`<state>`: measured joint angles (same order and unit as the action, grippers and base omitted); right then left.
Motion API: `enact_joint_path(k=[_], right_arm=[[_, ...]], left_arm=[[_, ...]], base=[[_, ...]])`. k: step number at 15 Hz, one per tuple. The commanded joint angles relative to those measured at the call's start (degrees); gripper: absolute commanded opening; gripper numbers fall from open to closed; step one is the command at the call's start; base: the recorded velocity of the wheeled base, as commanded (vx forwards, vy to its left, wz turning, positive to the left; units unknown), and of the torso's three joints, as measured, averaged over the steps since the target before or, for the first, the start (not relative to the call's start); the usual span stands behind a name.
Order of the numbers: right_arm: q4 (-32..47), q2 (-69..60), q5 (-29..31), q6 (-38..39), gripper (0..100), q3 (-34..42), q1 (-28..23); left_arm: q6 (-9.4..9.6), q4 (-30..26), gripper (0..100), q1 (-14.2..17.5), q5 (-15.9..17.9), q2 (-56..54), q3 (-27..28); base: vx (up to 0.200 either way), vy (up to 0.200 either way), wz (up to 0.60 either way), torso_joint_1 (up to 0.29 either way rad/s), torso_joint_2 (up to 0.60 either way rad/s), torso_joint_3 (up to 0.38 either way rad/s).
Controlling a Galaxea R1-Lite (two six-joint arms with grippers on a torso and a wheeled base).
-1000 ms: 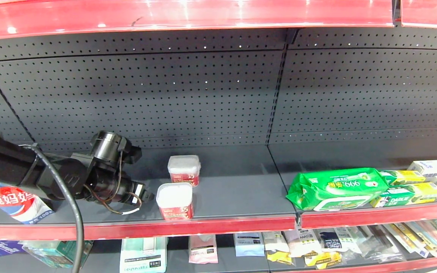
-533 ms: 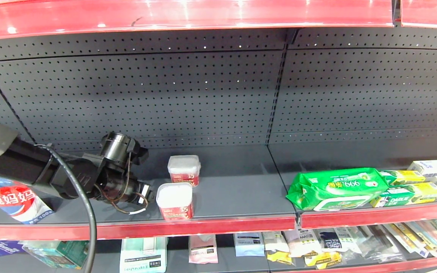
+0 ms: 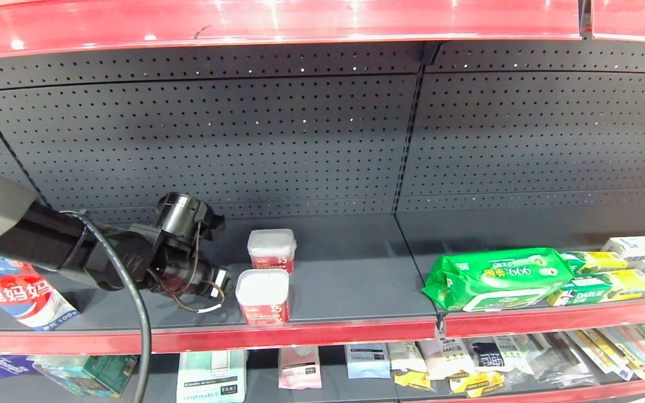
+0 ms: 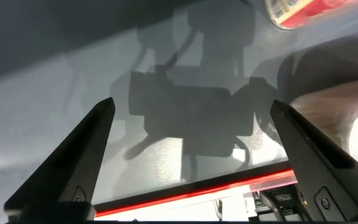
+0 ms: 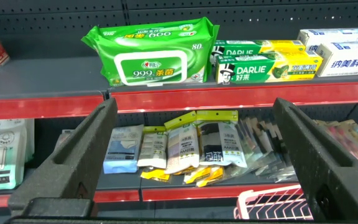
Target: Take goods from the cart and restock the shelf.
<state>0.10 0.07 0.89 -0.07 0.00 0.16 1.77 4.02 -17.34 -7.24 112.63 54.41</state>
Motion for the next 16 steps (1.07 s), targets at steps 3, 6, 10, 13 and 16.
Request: enact_joint_path(k=[3,6,10,13,16], right_arm=[[0.0,0.0,0.0,0.0,100,0.0,0.0],[0.0,0.0,0.0,0.0,100,0.0,0.0],[0.0,0.0,0.0,0.0,100,0.0,0.0],[0.0,0.0,0.0,0.0,100,0.0,0.0],[0.0,0.0,0.0,0.0,100,0.0,0.0]], left_arm=[[-0.01,0.0,100,-0.2,-0.1,0.0,0.0],[-0.01,0.0,100,-0.2,-0.2,0.0,0.1],[-0.01,0.0,100,-0.7,-0.3,0.0,0.3],[-0.01,0.0,100,-1.0,-0.3,0.1,0.4],[-0.01,0.0,100,-0.9,-0.7,0.0,0.3]], base=[[0.000,0.000,0.00,0.000,0.00,0.000],[0.000,0.000,0.00,0.000,0.00,0.000],[0.000,0.000,0.00,0.000,0.00,0.000],[0.000,0.000,0.00,0.000,0.00,0.000],[0.000,0.000,0.00,0.000,0.00,0.000]])
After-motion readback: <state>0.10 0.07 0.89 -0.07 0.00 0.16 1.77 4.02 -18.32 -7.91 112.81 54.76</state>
